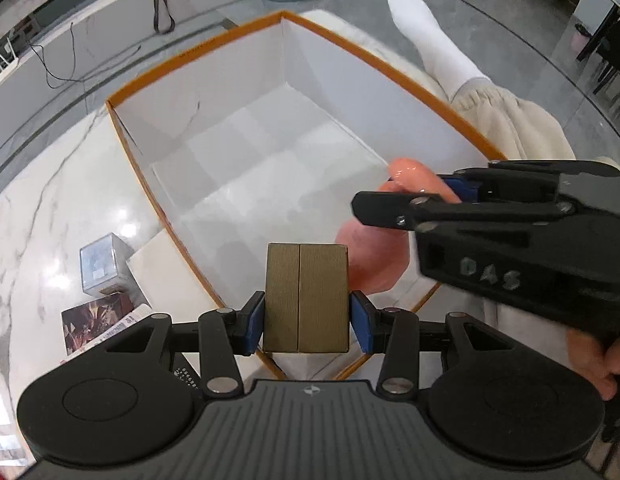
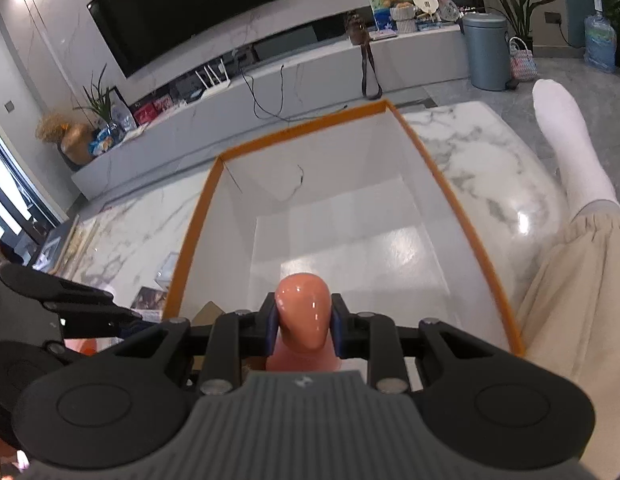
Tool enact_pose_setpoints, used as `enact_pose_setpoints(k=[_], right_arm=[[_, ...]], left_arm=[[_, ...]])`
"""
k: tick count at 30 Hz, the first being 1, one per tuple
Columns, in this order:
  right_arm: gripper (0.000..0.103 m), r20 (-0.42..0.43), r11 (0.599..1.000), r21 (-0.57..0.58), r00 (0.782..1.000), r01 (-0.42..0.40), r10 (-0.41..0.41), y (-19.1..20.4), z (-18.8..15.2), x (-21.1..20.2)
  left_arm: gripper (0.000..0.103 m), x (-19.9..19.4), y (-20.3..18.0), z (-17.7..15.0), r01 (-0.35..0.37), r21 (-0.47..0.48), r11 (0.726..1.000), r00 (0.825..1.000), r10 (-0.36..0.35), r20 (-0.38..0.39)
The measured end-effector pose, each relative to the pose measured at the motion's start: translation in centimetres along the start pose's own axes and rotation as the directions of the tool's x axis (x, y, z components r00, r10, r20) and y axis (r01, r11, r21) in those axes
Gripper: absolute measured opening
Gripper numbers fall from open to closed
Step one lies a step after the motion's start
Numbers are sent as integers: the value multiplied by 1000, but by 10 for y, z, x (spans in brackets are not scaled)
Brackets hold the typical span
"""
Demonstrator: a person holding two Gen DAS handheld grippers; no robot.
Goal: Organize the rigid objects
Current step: 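Carry both items over the orange shoebox and lower them inside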
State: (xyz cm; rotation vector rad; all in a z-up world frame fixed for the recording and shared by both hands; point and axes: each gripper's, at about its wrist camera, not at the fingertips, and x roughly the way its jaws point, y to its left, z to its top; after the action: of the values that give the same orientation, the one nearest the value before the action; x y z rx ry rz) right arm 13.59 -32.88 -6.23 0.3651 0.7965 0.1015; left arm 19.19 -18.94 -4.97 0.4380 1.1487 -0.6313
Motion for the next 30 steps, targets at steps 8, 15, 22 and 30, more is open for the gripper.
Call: enact_pose_setpoints(k=[8, 15, 22, 30], right_arm=[[26, -59, 1000, 13, 998, -25, 26, -1, 2, 13], [26, -81, 999, 13, 996, -32, 33, 0, -1, 19], [26, -82, 999, -6, 996, -37, 37, 5, -3, 22], [27, -95, 995, -99, 995, -1, -8, 19, -6, 27]], left_arm=[[52, 3, -4, 2, 15, 18, 1000, 999, -14, -34], [51, -14, 7, -10, 69, -2, 998, 997, -69, 24], [51, -52, 31, -26, 95, -84, 992, 984, -81, 157], [51, -53, 56, -42, 68, -201, 977, 986, -36, 161]])
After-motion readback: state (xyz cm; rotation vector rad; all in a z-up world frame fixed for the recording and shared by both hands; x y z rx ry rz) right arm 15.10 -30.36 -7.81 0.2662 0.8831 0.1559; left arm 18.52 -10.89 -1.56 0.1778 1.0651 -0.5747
